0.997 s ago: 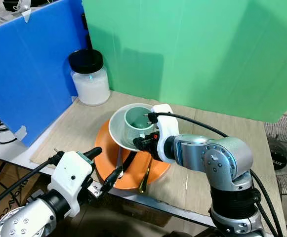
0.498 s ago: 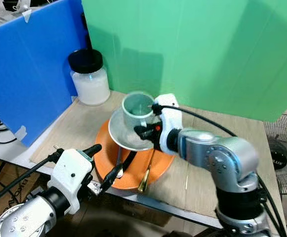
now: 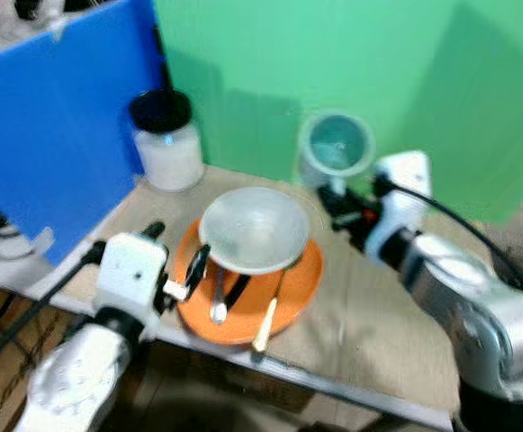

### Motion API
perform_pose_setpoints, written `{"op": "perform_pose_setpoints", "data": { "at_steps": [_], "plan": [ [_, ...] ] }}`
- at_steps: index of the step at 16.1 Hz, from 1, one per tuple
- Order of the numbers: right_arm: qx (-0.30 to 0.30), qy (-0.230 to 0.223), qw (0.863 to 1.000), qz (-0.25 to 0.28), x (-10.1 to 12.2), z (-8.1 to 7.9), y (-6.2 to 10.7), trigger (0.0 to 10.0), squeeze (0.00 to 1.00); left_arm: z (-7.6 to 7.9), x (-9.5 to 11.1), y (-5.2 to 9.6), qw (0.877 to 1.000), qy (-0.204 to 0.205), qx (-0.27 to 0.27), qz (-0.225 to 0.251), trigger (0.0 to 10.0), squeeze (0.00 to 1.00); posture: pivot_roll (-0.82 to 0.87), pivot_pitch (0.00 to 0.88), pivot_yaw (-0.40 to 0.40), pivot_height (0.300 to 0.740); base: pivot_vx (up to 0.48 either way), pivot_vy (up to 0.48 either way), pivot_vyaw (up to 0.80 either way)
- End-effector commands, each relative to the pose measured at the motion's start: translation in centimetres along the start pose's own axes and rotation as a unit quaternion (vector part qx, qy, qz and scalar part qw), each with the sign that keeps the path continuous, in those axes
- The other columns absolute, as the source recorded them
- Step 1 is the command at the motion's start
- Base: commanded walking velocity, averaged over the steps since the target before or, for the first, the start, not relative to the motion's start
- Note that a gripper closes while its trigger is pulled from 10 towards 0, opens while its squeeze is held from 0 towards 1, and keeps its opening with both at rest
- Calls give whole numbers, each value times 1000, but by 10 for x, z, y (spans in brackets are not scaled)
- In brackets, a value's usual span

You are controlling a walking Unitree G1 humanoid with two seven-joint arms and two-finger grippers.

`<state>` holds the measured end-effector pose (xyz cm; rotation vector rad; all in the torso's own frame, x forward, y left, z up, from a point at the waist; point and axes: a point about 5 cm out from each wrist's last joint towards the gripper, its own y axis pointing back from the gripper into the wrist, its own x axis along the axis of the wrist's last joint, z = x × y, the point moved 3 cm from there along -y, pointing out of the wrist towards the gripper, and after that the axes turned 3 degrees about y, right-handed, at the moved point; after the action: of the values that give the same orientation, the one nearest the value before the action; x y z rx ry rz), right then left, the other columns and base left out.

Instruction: Setting the table

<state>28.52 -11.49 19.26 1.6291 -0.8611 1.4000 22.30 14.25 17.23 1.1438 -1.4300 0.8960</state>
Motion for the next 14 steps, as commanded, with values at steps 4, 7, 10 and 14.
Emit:
{"op": "perform_pose_setpoints", "data": {
  "at_steps": [4, 7, 10, 14],
  "plan": [
    [-31, 28, 998, 43, 9, 7, 14, 10000, 0, 3, 3, -9, 999, 1, 32, 19, 10000, 0, -45, 6, 23, 740, 0, 0, -786],
    [-49, 33, 998, 34, -2, 10, 20, 10000, 0, -3, -1, -8, 999, -10, 48, 12, 10000, 0, -49, 3, 12, 740, 0, 0, -796],
    [-72, 38, 997, 14, -12, 14, 20, 10000, 0, -10, -6, -2, 998, -10, 67, 2, 10000, 0, -44, 1, 2, 740, 0, 0, -800],
    [-86, 44, 995, 4, -17, 17, 15, 10000, 0, -11, -9, 1, 997, -10, 79, -4, 10000, 0, -40, 0, -3, 740, 0, 0, -800]
  ]
}}
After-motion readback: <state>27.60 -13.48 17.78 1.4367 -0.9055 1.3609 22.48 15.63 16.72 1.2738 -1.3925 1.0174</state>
